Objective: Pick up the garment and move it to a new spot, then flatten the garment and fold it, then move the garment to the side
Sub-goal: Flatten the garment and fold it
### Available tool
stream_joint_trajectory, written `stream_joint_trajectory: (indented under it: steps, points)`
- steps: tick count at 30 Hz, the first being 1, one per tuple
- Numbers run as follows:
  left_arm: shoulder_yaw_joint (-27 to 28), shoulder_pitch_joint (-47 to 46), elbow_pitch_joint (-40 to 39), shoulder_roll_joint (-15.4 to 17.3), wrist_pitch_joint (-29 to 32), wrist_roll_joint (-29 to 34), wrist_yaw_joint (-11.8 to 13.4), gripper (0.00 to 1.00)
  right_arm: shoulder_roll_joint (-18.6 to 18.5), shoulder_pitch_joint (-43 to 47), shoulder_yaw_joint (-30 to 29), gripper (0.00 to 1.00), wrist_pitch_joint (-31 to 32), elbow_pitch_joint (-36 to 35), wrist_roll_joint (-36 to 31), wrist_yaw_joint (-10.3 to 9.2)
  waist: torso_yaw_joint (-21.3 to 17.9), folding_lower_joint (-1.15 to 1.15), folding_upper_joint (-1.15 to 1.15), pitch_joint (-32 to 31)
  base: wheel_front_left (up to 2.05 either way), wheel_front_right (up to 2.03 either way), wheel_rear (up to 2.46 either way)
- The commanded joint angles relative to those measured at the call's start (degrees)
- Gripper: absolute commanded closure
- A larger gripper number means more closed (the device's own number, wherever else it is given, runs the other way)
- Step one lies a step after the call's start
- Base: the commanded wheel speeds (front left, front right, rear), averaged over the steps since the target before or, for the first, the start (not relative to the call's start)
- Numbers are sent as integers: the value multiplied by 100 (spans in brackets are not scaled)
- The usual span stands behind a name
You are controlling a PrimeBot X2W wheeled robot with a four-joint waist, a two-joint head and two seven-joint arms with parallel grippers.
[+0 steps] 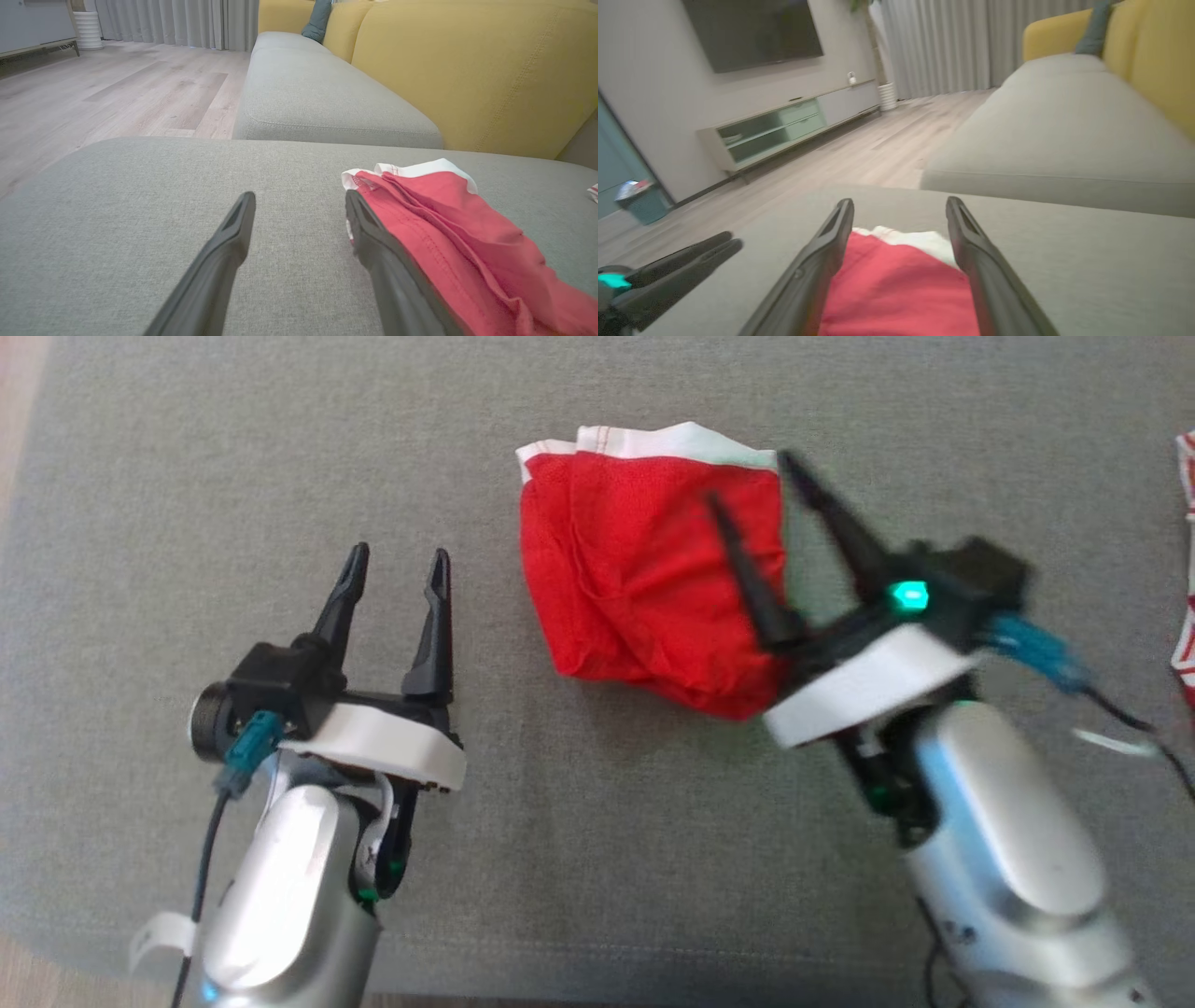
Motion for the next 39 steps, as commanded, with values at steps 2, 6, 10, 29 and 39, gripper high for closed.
stream_joint_trajectory:
  steps: [2,6,10,29,39]
  points:
    - [237,-38,-242,170,-69,43,70,0,19,303,-426,0,-151,-378,-158,-5,-84,0,0,-47,0,0,0]
    - [291,16,-294,254,-69,54,122,0,-86,753,-1268,0,-220,-666,-369,-5,-214,0,0,-110,0,0,0]
    - [314,75,-366,328,-57,71,174,0,-108,1209,-1976,0,-194,-960,-518,-5,-325,0,0,-173,0,0,0]
    - [290,299,-661,562,94,66,279,0,38,2016,-2425,0,92,-1563,-639,-5,-500,0,0,-336,0,0,0]
    - [247,304,-732,592,111,41,316,0,69,2035,-2481,0,175,-1578,-619,-5,-506,0,0,-308,0,0,0]
